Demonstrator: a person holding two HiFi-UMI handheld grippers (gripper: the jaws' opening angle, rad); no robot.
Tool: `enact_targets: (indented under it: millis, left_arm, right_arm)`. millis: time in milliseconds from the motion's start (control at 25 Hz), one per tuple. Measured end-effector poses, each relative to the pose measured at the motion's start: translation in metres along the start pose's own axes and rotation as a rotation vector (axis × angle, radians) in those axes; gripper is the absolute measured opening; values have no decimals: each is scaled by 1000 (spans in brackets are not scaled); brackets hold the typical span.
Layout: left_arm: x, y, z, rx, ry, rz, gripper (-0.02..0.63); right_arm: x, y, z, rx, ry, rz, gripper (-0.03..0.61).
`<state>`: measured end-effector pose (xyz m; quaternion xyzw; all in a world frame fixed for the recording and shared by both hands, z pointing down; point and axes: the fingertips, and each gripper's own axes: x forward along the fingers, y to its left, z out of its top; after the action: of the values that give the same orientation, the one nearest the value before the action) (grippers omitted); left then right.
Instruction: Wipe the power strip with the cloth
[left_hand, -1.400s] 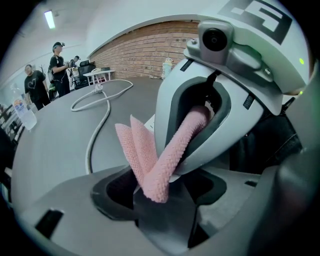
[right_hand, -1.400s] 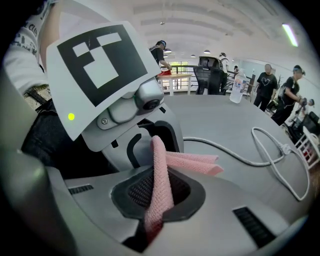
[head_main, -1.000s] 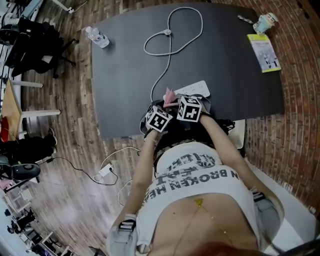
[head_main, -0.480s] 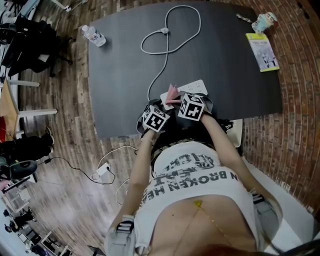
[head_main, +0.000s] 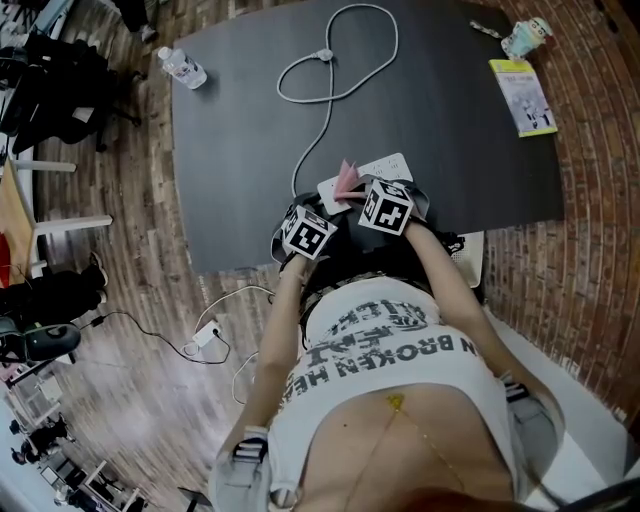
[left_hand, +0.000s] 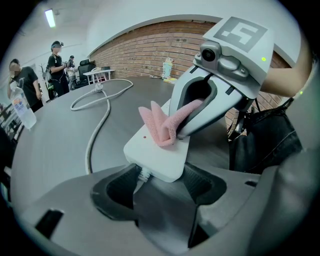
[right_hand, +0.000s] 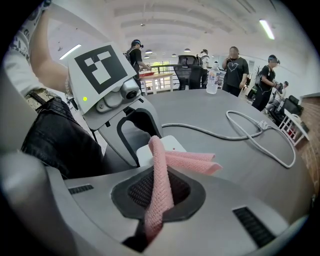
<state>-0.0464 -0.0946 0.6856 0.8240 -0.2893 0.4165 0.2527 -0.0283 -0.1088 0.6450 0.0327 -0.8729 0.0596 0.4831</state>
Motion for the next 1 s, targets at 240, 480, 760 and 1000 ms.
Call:
enact_targets:
  millis: [240,480,760,1000]
  left_arm:
    - [0,1,0,1,2,-4,276]
    - [0,2,1,2,1,-2,276]
    - [1,1,1,2,-9,-2,276]
    - [1,1,2,4,-3,-2,276]
  right_arm:
    - [-5,-6,-7,25,0,-8,17]
    - [-15,-16,-22,66,9,-42,17]
    - [-24,-23,-36,98,15,-71,17]
    - [-29,-28,-42,104,24,-81,17]
